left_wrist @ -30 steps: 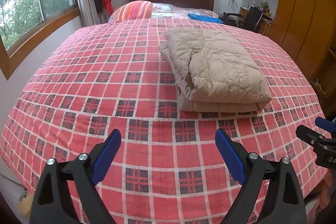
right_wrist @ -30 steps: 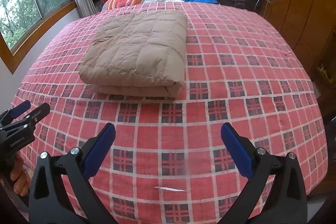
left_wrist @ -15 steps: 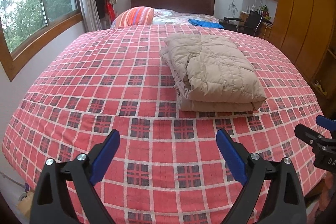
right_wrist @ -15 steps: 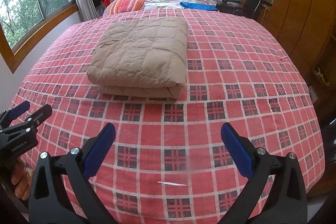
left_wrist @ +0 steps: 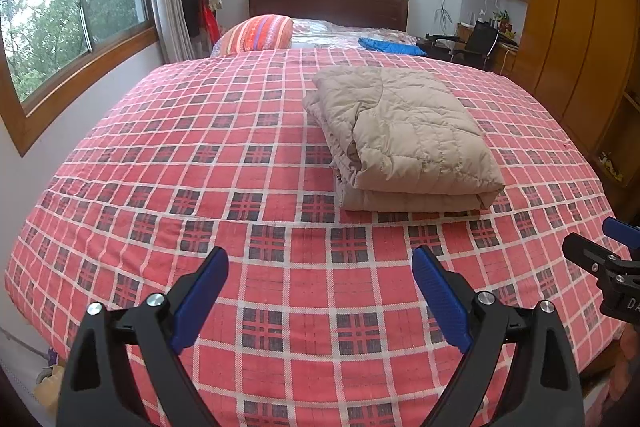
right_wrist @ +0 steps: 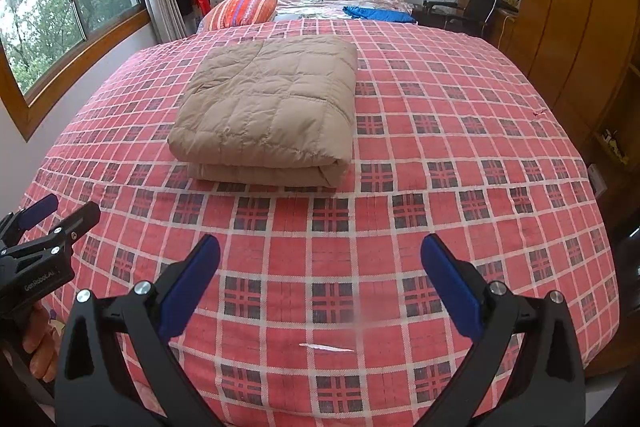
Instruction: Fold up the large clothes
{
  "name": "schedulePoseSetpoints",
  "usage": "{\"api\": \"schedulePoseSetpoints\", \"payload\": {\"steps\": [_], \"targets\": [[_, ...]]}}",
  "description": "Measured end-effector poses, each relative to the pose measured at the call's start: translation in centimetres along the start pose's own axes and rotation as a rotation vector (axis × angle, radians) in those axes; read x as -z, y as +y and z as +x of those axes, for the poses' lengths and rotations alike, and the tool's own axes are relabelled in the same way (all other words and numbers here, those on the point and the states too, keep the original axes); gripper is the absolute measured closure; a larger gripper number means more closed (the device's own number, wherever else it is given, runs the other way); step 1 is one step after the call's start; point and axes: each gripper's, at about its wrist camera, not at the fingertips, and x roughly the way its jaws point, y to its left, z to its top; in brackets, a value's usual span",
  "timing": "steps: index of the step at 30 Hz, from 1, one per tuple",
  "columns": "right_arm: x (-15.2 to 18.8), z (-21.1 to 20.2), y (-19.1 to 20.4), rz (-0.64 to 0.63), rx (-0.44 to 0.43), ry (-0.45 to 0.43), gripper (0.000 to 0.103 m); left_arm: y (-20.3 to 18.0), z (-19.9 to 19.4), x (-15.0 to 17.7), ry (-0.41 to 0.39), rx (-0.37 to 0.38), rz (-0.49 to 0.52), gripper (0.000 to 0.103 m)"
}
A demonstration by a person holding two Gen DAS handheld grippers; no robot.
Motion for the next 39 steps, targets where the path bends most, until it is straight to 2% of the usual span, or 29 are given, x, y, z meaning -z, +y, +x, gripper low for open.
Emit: {"api": "schedulePoseSetpoints", "payload": {"steps": [39], "targets": [[-0.1,0.43,-0.17,0.001,-0.012,0.011,0.003,-0.14,-0.1,0.04,0.005,0.001,-0.003,0.009]]}}
